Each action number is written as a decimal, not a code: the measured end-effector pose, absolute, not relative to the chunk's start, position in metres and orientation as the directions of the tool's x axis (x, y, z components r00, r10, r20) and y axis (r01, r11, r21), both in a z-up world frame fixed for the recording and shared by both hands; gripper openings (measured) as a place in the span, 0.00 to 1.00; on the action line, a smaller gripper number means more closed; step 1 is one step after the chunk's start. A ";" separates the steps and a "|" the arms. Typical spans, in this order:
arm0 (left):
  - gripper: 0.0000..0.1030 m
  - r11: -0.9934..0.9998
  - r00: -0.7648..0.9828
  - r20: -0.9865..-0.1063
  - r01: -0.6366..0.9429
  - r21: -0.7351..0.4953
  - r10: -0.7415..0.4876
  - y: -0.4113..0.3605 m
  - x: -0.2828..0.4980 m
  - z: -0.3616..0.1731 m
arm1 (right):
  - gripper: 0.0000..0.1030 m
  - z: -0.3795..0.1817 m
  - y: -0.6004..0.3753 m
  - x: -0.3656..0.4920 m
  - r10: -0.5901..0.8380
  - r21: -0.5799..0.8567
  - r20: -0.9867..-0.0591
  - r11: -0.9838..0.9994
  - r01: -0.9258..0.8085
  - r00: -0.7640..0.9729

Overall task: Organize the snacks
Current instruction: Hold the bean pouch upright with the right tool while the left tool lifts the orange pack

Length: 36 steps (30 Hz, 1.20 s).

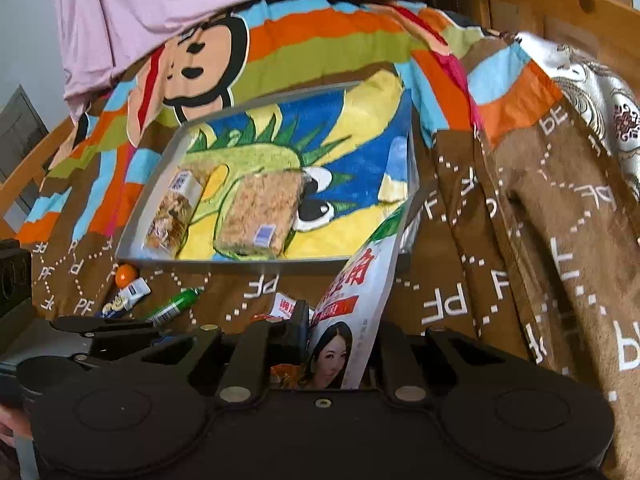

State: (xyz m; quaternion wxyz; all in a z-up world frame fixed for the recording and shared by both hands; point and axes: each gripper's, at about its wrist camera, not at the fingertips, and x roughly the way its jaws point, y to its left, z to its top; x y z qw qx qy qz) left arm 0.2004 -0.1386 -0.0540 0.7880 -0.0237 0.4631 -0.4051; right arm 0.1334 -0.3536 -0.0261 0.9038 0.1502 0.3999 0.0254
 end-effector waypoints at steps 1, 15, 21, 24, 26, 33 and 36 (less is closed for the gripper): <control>0.50 0.672 0.247 -0.706 0.611 -0.418 -0.664 -0.136 0.201 -0.052 | 0.16 -0.026 -0.353 0.133 0.164 0.290 -0.712 0.954 0.074 0.683; 0.38 0.659 0.213 -0.702 0.598 -0.456 -0.679 -0.132 0.205 -0.057 | 0.09 -0.024 -0.346 0.132 0.155 0.255 -0.713 0.966 0.047 0.684; 0.59 0.666 0.241 -0.692 0.597 -0.447 -0.681 -0.130 0.206 -0.056 | 0.09 -0.022 -0.346 0.130 0.161 0.256 -0.714 0.966 0.041 0.682; 0.68 0.649 0.256 -0.681 0.639 -0.413 -0.686 -0.135 0.202 -0.052 | 0.09 -0.018 -0.343 0.126 0.157 0.248 -0.706 0.968 0.034 0.690; 0.70 0.631 0.254 -0.685 0.679 -0.375 -0.682 -0.142 0.198 -0.052 | 0.09 -0.015 -0.341 0.123 0.146 0.236 -0.698 0.971 0.033 0.701; 0.70 0.614 0.257 -0.750 0.751 -0.243 -0.610 -0.165 0.189 -0.063 | 0.09 -0.013 -0.343 0.124 0.143 0.245 -0.691 0.969 0.043 0.709; 0.70 0.613 0.254 -0.752 0.753 -0.241 -0.608 -0.169 0.190 -0.066 | 0.09 -0.013 -0.343 0.125 0.142 0.245 -0.690 0.969 0.044 0.709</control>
